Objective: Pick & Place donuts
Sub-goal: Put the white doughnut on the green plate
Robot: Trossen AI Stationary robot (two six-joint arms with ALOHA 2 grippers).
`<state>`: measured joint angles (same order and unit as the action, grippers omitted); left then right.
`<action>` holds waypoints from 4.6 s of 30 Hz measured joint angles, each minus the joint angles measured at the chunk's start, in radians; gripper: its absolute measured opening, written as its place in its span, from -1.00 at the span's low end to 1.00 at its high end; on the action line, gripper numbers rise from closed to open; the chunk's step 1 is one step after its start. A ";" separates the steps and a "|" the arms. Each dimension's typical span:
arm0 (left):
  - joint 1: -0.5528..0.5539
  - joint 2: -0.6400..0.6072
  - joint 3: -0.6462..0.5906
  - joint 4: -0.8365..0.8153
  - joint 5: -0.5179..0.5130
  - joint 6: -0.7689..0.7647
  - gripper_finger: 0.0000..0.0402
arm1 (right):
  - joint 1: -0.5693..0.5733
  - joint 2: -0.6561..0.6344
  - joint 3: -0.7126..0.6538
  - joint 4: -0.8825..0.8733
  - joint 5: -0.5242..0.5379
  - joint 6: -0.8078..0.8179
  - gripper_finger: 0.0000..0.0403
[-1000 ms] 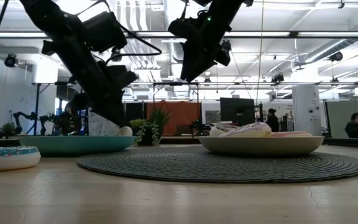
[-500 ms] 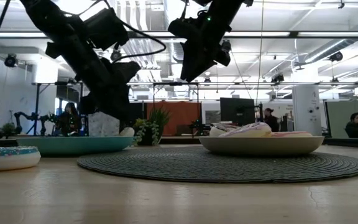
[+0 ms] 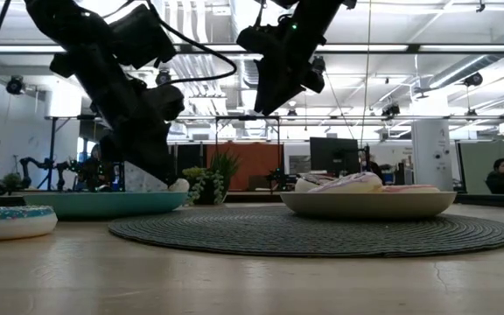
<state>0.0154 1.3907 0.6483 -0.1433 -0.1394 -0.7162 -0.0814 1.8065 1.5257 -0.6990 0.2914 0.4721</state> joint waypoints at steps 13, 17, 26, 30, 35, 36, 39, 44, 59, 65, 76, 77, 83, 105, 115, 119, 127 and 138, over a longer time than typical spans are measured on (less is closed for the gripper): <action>-0.012 -0.003 0.000 -0.095 -0.064 -0.018 -1.00 | 0.000 0.000 0.000 -0.004 0.000 0.000 -0.54; -0.033 -0.010 0.001 -0.090 -0.045 -0.027 -1.00 | 0.000 0.000 0.000 -0.004 0.000 0.000 -0.52; -0.028 -0.006 -0.029 -0.155 0.023 -0.065 -1.00 | 0.000 0.000 -0.002 -0.004 0.000 0.000 -0.55; -0.004 -0.006 -0.057 -0.174 -0.011 -0.068 -1.00 | 0.000 0.000 -0.002 -0.003 0.001 0.000 -0.54; 0.011 -0.017 -0.074 -0.175 -0.152 -0.117 -1.00 | 0.000 0.000 -0.004 -0.004 0.001 0.000 -0.53; 0.011 -0.021 -0.073 -0.172 -0.173 -0.123 -1.00 | 0.000 0.000 -0.004 -0.004 0.001 0.001 -0.53; 0.011 -0.033 -0.069 -0.174 -0.210 -0.134 -1.00 | 0.001 0.000 -0.004 -0.008 0.000 0.022 -0.55; 0.014 -0.068 -0.060 -0.171 -0.300 -0.145 -1.00 | 0.001 0.000 -0.004 -0.024 0.000 0.026 -0.56; 0.099 -0.066 -0.107 -0.153 -0.226 -0.092 -1.00 | 0.001 0.000 -0.011 -0.025 -0.003 0.032 -0.57; 0.129 -0.080 -0.129 -0.193 -0.238 -0.087 -1.00 | 0.001 0.000 -0.011 -0.025 -0.003 0.053 -0.55; 0.127 -0.115 -0.097 -0.180 -0.221 -0.069 -1.00 | 0.003 0.000 -0.012 0.016 -0.012 0.053 -0.58; 0.127 -0.107 -0.097 -0.177 -0.212 -0.069 -1.00 | 0.003 0.000 -0.012 0.022 -0.012 0.053 -0.58; 0.127 -0.060 -0.097 -0.084 -0.156 -0.071 -1.00 | 0.003 0.000 -0.012 0.030 -0.012 0.053 -0.57; 0.066 -0.018 -0.097 -0.032 -0.079 -0.108 -1.00 | 0.003 0.000 -0.013 0.029 -0.010 0.061 -0.58; -0.039 -0.020 -0.098 0.052 -0.030 -0.191 -1.00 | 0.003 0.000 -0.013 0.029 -0.009 0.071 -0.61; -0.102 -0.032 -0.098 0.069 -0.040 -0.230 -1.00 | -0.002 0.014 -0.016 0.070 -0.105 0.087 -0.58; -0.175 -0.215 -0.066 -0.124 -0.259 -0.280 -1.00 | -0.025 0.154 -0.016 0.235 -0.341 0.179 -0.60; -0.209 -0.471 -0.122 -0.555 -0.349 -0.497 -1.00 | -0.052 0.348 0.135 0.320 -0.344 0.165 -0.74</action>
<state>-0.1936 0.9192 0.5262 -0.6982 -0.4885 -1.2129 -0.1336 2.1547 1.6608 -0.3787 -0.0527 0.6372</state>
